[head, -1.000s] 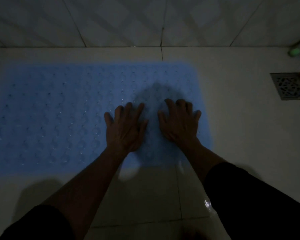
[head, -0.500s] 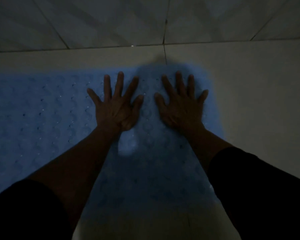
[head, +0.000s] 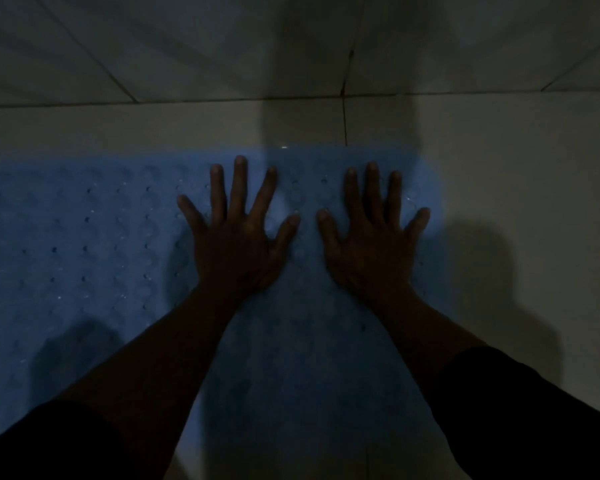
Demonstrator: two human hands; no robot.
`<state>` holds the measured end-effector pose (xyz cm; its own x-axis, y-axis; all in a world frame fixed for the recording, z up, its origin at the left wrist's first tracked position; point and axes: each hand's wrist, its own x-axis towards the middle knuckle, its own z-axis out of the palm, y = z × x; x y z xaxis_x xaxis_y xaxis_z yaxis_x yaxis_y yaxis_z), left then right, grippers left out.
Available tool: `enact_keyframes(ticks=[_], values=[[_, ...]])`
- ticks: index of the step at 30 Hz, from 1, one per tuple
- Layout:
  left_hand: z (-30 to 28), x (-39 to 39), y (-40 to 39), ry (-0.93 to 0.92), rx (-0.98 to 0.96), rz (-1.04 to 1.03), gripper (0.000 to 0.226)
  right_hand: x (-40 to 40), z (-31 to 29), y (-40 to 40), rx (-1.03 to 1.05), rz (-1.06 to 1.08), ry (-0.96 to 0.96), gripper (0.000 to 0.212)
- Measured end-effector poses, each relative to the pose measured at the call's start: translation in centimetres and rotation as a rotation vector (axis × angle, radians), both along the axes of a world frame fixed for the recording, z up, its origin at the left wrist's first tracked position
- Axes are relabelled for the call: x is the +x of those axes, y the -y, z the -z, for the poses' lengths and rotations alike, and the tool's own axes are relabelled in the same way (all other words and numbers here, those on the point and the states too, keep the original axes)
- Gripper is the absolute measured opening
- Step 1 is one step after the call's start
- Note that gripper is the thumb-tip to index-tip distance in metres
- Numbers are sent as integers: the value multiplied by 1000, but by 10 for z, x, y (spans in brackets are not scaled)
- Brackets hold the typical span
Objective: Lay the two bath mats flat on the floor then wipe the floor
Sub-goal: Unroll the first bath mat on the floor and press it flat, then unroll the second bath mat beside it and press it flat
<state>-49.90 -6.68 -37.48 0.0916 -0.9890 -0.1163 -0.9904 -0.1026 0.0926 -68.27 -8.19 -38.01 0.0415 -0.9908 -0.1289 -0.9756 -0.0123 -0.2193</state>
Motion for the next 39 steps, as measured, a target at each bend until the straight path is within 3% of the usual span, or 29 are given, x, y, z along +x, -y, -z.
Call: enact_keyframes(ticks=[9,17,22,26,31,35,39], values=[[-13,0,9,-53,179,-20,71,1,1,0,-38,26,0,65],[-10,0,5,-78,155,-45,66,2,5,-2,-28,10,4,58],[-8,7,12,-155,237,-15,69,12,-5,-2,89,53,22,55],[-8,20,-12,-130,174,81,68,32,-22,-10,192,148,93,56],[-12,52,-71,-111,175,135,66,70,-34,-62,217,94,85,57],[-33,100,-87,-90,258,293,65,113,-53,-94,283,97,159,56],[-74,158,-66,-128,300,210,69,165,-90,-92,227,28,272,58]])
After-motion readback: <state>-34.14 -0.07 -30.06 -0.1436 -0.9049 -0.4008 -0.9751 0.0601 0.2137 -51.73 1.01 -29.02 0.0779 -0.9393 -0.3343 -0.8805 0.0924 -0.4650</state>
